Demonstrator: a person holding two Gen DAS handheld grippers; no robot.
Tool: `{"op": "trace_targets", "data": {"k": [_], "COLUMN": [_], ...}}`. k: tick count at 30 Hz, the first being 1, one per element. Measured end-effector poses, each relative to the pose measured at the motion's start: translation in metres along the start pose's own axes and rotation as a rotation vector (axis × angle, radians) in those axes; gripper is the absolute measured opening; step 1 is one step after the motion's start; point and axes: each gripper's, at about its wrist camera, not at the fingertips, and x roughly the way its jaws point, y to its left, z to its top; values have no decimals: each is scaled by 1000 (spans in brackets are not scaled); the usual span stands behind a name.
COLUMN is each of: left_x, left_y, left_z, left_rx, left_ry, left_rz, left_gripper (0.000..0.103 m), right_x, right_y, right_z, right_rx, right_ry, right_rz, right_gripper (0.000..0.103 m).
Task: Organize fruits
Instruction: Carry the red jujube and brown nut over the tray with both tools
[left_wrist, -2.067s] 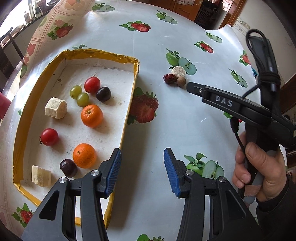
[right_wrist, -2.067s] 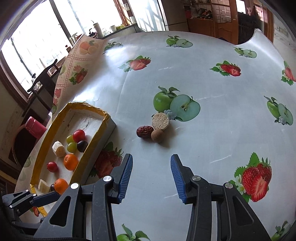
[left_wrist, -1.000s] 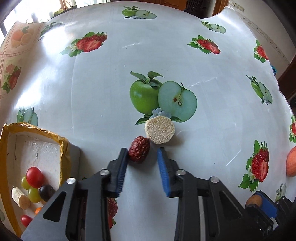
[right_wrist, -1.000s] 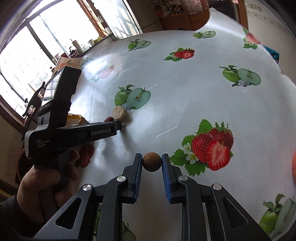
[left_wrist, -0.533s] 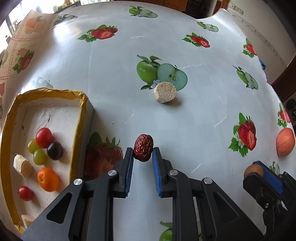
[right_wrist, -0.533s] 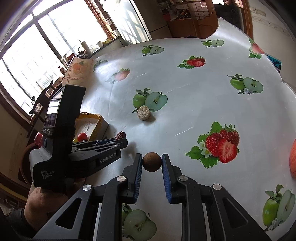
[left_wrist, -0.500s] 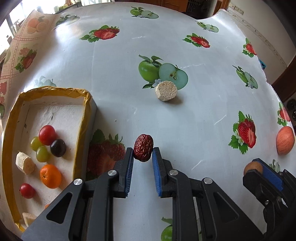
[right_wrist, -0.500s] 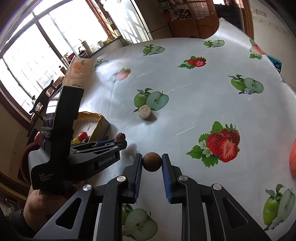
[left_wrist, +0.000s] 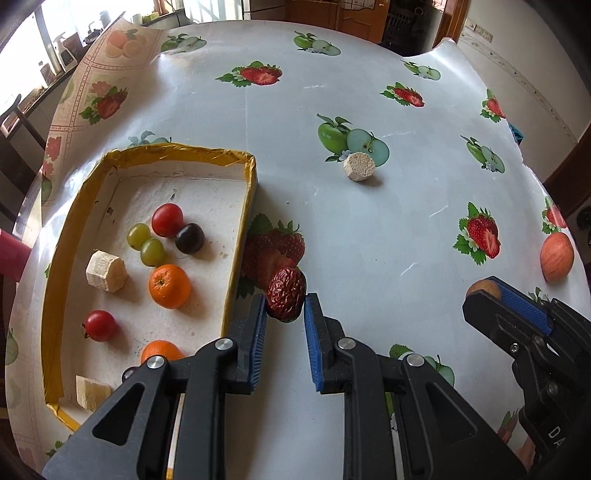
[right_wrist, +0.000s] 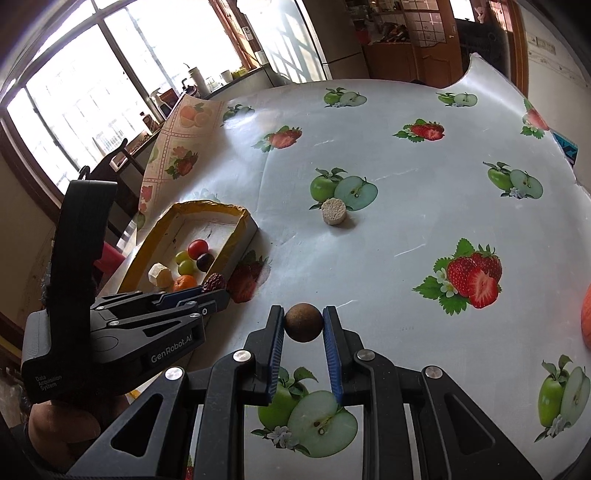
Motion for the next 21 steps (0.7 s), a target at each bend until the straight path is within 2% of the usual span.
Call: {"op": "trace_targets", "data": {"k": [21], "left_x": [-25], "left_y": [62], "left_z": [-27], "left_rx": [-95], "left_ry": [-21], "left_rz": [53], "left_gripper": [18], "right_x": [15], "right_y": [70], "right_z": [0], "right_rx": [-117], "right_ry": [24], "right_rz": [80], "right_gripper": [21]}}
